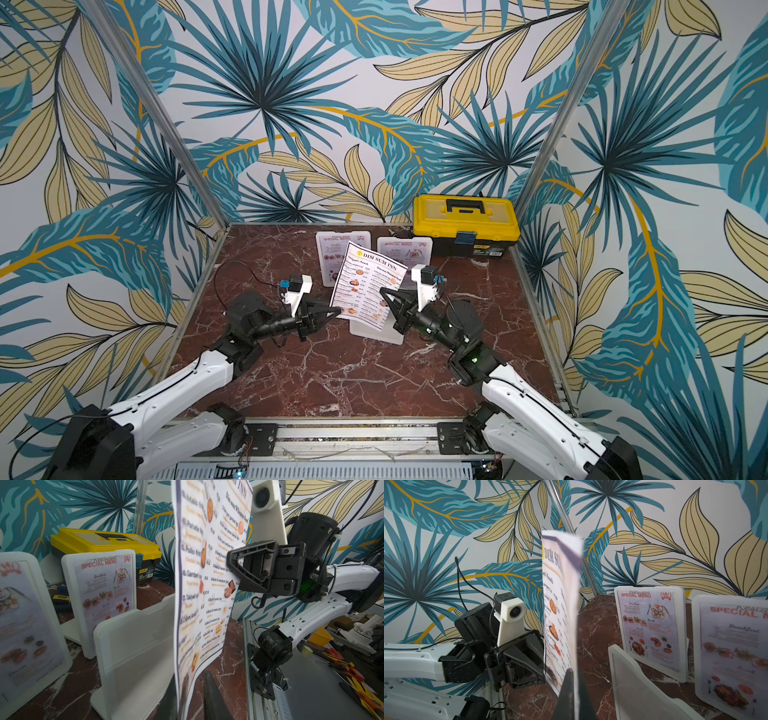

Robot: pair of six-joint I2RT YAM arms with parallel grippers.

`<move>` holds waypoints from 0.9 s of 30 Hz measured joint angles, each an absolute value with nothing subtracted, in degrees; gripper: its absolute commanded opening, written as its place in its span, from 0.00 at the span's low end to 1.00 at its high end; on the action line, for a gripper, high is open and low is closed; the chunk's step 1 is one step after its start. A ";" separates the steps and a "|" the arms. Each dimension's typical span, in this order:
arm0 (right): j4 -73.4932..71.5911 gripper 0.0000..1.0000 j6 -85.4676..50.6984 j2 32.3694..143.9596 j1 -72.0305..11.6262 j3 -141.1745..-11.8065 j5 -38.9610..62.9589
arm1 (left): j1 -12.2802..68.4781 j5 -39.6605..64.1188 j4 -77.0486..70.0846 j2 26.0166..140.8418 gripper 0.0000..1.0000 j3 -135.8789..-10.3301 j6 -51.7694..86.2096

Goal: Insert the menus into the narrow rack
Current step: Insert the menu into the narrow rack.

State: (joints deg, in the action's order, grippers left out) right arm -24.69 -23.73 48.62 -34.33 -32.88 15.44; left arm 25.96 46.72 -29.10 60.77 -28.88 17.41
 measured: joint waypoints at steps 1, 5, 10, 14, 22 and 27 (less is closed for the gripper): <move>-24.93 0.00 -23.81 48.60 -34.22 -32.88 15.46 | 25.96 46.70 -29.06 60.84 0.19 -28.88 17.43; -25.52 0.00 -24.32 48.77 -33.95 -32.91 15.88 | 25.98 46.52 -29.08 60.86 0.05 -28.88 17.26; -25.89 0.00 -24.67 48.90 -33.58 -32.93 16.36 | 26.06 45.65 -28.99 60.86 0.00 -28.93 17.39; -26.15 0.00 -24.73 48.77 -33.30 -32.93 16.34 | 26.06 45.01 -28.97 61.47 0.00 -29.71 17.52; -28.77 0.00 -24.60 48.93 -32.56 -32.88 15.31 | 26.06 43.62 -28.97 63.88 0.00 -32.75 17.52; -31.09 0.00 -24.21 49.98 -30.83 -32.95 13.93 | 26.02 42.63 -28.91 67.48 0.00 -37.12 17.37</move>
State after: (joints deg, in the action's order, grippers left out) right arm -31.09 -24.21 49.98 -30.83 -32.95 13.93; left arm 26.02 42.63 -28.91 67.48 -37.12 17.37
